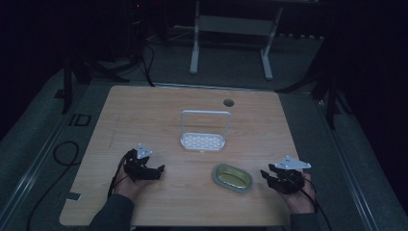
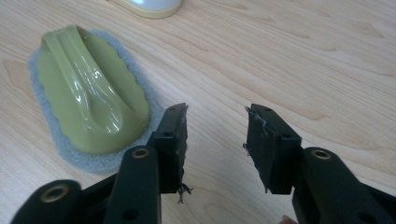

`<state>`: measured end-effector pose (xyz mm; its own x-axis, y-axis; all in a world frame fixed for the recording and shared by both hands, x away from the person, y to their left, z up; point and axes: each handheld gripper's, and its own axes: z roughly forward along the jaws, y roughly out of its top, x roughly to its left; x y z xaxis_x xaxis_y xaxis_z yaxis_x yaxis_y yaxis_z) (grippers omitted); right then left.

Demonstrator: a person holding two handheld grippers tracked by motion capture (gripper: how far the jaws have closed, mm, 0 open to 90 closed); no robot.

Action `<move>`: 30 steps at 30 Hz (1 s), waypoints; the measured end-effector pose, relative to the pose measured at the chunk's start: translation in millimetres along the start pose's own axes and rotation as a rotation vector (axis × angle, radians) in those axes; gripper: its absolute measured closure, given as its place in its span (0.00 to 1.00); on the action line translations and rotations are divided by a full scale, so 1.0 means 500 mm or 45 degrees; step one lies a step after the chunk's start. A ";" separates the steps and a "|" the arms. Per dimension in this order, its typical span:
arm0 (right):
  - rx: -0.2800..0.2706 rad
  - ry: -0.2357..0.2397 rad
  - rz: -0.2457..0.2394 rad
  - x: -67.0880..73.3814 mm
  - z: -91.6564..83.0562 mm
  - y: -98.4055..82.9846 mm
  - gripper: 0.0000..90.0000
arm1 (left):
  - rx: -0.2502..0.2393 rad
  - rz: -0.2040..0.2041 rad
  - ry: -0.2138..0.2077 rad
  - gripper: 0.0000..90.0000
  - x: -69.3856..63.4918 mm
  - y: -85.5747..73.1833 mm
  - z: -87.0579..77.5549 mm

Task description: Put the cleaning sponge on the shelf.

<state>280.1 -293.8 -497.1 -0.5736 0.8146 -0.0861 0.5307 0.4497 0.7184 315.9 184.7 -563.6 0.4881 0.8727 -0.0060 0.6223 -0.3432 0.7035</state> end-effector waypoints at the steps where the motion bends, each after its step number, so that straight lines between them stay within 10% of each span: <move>1: -0.002 0.008 0.004 -0.003 -0.001 0.000 0.62 | 0.000 0.000 0.000 0.10 0.000 0.000 0.000; 30: 0.074 0.055 -0.119 -0.003 -0.024 0.055 0.65 | 0.000 0.000 0.000 0.10 0.000 0.000 0.000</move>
<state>287.9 -287.1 -468.8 -0.6480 0.7521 -0.1199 0.5085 0.5445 0.6670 315.9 184.6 -563.6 0.4878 0.8729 -0.0060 0.6225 -0.3430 0.7034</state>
